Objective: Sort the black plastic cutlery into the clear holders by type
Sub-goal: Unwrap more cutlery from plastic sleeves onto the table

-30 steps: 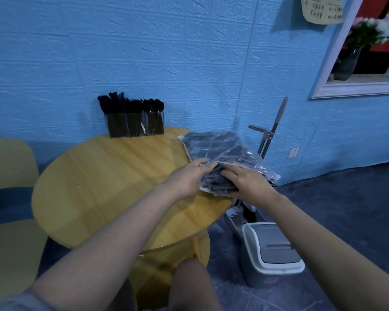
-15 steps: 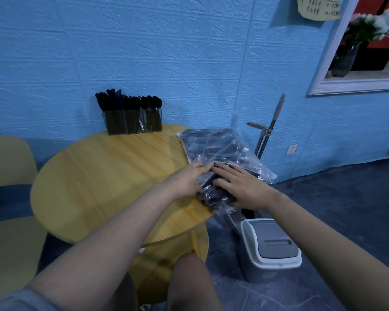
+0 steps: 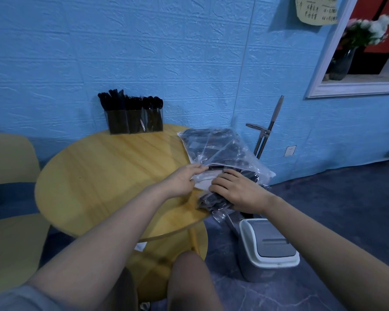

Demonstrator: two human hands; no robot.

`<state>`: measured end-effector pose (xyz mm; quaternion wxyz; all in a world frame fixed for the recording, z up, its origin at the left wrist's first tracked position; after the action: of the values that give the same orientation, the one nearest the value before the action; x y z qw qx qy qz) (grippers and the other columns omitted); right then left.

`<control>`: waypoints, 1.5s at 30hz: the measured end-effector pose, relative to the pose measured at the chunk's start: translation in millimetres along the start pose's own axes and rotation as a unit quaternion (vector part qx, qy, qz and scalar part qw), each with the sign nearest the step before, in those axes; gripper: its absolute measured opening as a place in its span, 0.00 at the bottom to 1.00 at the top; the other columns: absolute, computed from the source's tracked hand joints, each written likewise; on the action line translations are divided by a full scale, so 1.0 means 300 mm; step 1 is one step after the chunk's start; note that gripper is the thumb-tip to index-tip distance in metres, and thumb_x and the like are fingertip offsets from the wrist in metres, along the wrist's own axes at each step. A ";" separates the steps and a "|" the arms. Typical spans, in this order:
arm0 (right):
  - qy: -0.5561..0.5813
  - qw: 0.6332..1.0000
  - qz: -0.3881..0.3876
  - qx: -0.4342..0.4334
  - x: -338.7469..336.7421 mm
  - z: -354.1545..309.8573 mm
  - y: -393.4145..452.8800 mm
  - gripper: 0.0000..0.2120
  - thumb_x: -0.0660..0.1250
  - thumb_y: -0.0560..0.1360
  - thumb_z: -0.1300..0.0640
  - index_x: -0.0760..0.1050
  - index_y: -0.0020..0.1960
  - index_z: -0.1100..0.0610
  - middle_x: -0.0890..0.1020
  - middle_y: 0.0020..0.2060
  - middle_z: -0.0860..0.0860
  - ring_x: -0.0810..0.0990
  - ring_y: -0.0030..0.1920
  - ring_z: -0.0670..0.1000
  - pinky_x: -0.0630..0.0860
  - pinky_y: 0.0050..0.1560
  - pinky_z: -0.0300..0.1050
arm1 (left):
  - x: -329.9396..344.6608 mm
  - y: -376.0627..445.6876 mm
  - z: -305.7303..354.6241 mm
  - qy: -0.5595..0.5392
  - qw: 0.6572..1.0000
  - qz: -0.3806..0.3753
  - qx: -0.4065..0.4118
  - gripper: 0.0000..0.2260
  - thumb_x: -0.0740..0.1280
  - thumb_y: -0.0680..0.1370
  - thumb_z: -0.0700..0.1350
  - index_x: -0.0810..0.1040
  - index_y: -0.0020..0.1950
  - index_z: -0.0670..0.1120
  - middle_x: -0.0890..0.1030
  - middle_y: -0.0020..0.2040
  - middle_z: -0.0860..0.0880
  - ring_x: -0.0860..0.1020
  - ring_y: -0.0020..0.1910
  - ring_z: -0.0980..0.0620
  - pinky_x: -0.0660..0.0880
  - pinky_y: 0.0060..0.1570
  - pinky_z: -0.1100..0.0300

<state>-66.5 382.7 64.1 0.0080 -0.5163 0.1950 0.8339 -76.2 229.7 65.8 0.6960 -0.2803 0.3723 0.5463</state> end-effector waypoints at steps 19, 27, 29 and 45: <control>0.026 0.998 0.025 -0.047 -0.217 -0.240 0.128 0.19 0.53 0.74 0.59 0.76 0.58 0.62 0.80 0.54 0.57 0.77 0.56 0.58 0.65 0.65 0.52 | -0.076 -0.232 0.021 -0.218 0.973 -0.022 -0.066 0.17 0.55 0.83 0.48 0.68 0.72 0.49 0.75 0.64 0.49 0.74 0.58 0.51 0.72 0.53 0.60; 0.006 0.992 0.056 -0.111 -0.303 -0.329 0.260 0.17 0.55 0.77 0.58 0.74 0.61 0.61 0.80 0.54 0.57 0.74 0.58 0.57 0.62 0.67 0.50 | -0.196 -0.400 -0.009 -0.350 0.929 -0.076 -0.093 0.12 0.55 0.82 0.53 0.73 0.62 0.55 0.76 0.54 0.46 0.72 0.45 0.48 0.70 0.37 0.62; 0.002 0.991 0.055 -0.126 -0.305 -0.337 0.304 0.16 0.56 0.77 0.59 0.73 0.62 0.62 0.79 0.55 0.57 0.72 0.59 0.57 0.61 0.67 0.51 | -0.227 -0.424 -0.038 -0.369 0.922 -0.068 -0.101 0.11 0.56 0.82 0.53 0.73 0.61 0.55 0.76 0.55 0.46 0.72 0.48 0.48 0.71 0.40 0.61; -0.110 0.992 -0.051 -0.031 0.041 -0.296 0.739 0.36 0.75 0.66 0.54 0.66 0.71 0.44 0.73 0.64 0.55 0.75 0.56 0.57 0.74 0.54 0.52 | -0.336 -0.401 -0.450 -0.448 0.846 0.148 -0.247 0.18 0.52 0.84 0.51 0.64 0.72 0.49 0.74 0.63 0.46 0.75 0.56 0.48 0.76 0.49 0.57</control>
<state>-43.6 146.1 89.1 0.0554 -0.4310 0.1404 0.8896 -0.9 36.9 70.4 0.6059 -0.1094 -0.0904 0.7828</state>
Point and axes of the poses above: each hand's wrist, its own y-axis towards the middle knuckle, its own x-axis out of the palm, z = x × y, the point moved 5 cm from there along y, towards the middle knuckle
